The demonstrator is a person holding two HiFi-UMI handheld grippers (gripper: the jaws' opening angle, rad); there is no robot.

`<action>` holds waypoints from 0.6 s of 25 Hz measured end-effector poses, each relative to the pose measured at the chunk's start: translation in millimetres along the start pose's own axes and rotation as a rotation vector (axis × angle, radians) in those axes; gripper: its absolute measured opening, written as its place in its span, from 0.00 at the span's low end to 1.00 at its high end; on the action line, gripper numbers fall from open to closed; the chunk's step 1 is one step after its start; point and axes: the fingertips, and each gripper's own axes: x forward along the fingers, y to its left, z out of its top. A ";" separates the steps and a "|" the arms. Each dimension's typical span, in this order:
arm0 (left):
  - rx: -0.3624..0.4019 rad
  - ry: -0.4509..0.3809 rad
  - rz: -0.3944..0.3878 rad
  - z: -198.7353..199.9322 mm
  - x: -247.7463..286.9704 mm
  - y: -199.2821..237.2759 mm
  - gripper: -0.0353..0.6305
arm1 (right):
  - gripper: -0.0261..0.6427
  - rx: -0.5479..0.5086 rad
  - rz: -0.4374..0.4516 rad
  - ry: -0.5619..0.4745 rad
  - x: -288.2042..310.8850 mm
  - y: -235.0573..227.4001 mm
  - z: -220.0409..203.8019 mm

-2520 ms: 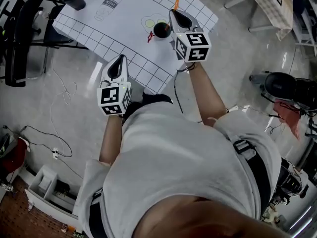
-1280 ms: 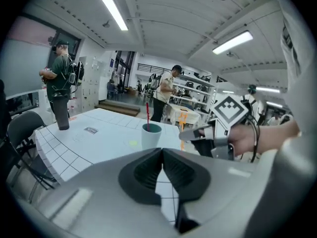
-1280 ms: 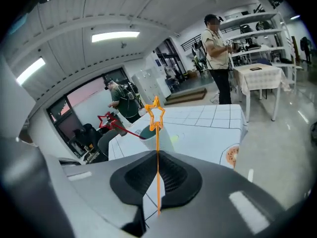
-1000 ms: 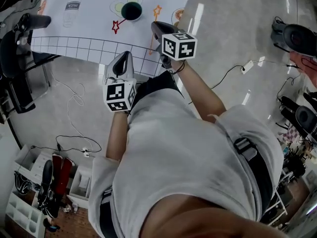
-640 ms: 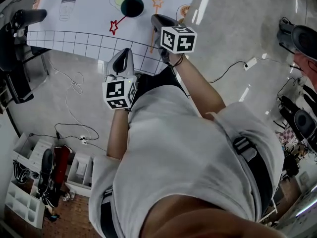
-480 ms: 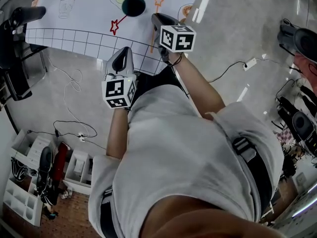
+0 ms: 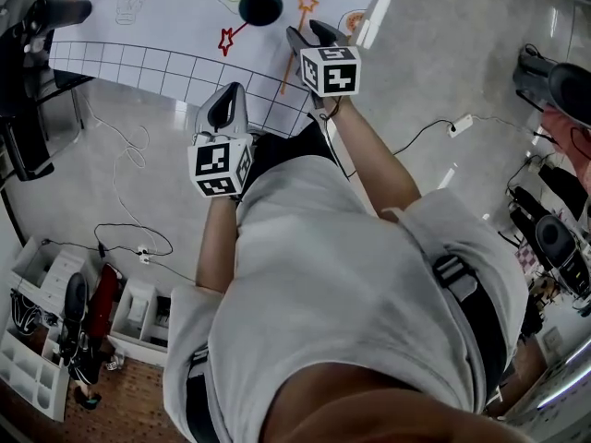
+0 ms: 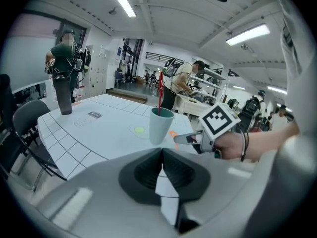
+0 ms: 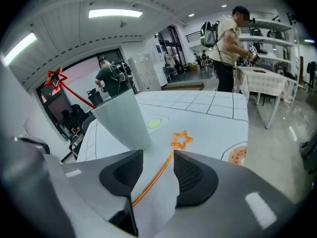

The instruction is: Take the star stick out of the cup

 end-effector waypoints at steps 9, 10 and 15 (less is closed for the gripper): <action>-0.013 -0.081 0.020 13.1 -37.2 14.4 0.06 | 0.06 -0.436 0.026 -0.263 -69.1 65.5 57.9; -0.017 -0.094 0.024 15.0 -39.3 15.3 0.06 | 0.04 -0.503 0.021 -0.301 -75.1 72.7 66.5; -0.033 -0.143 0.058 20.5 -55.5 25.2 0.06 | 0.06 -0.846 0.052 -0.392 -87.0 113.3 89.2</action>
